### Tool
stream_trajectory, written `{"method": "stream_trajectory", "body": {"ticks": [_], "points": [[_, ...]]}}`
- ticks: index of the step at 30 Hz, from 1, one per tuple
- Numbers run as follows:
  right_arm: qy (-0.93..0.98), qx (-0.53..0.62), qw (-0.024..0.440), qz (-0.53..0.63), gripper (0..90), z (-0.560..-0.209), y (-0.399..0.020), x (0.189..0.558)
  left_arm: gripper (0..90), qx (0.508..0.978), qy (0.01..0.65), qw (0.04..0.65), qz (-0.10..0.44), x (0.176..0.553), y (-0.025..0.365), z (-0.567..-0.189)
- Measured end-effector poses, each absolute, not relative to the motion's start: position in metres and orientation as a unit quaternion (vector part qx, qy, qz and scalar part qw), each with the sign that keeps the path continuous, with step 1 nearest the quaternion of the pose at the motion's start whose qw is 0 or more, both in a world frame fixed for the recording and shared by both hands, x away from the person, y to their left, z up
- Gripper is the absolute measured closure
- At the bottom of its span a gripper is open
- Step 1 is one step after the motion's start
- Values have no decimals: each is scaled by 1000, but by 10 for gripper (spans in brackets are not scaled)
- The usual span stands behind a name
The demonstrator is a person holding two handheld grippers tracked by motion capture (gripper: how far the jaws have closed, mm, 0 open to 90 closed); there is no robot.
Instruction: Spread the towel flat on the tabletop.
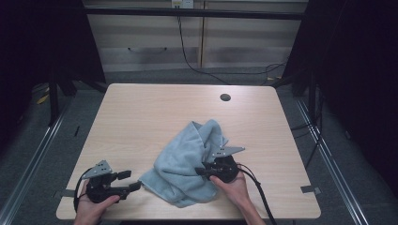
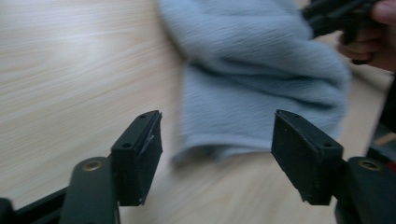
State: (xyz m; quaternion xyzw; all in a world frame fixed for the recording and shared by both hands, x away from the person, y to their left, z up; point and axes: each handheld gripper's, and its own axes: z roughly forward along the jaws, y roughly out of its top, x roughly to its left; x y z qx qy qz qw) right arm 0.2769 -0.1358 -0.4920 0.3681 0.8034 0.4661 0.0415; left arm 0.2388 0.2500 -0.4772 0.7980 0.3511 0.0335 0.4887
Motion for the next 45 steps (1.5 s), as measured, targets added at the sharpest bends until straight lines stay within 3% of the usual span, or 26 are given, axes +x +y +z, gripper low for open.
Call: {"method": "stream_trajectory", "body": {"ticks": [8,13,19,23,25,27,28,29,30,32,33,34,37,41,45], "points": [[788,374,65,485,542,-468,-166,258,432,834,274,479,-3,224,205,-471],[801,371,40,468,496,-481,-175,236,460,843,264,469,-9,224,183,-474],[806,373,36,458,425,-490,-171,226,337,858,249,449,-11,231,156,-480],[815,368,26,447,425,-496,-165,227,345,862,257,437,-10,233,153,-491],[824,359,20,438,441,-499,-160,225,427,868,248,430,4,232,150,-493],[830,352,24,433,450,-500,-158,225,580,874,237,423,10,234,150,-494],[832,346,23,432,460,-500,-156,225,580,872,240,427,7,236,151,-495],[832,346,21,433,478,-501,-155,226,658,870,242,430,2,237,152,-495],[834,343,18,432,543,-503,-153,229,811,868,241,433,-10,239,153,-495],[835,341,16,431,583,-504,-152,229,828,869,245,431,-5,238,153,-495],[834,343,16,433,707,-505,-152,231,839,868,247,431,-7,239,154,-494],[834,343,15,433,765,-504,-153,232,843,864,252,436,-10,240,156,-493],[829,345,28,439,845,-498,-156,234,850,852,259,455,-14,243,163,-487],[806,359,44,468,865,-484,-168,237,854,833,274,481,-5,247,176,-474],[785,366,94,492,870,-450,-188,246,857,802,290,521,17,259,195,-447]]}}
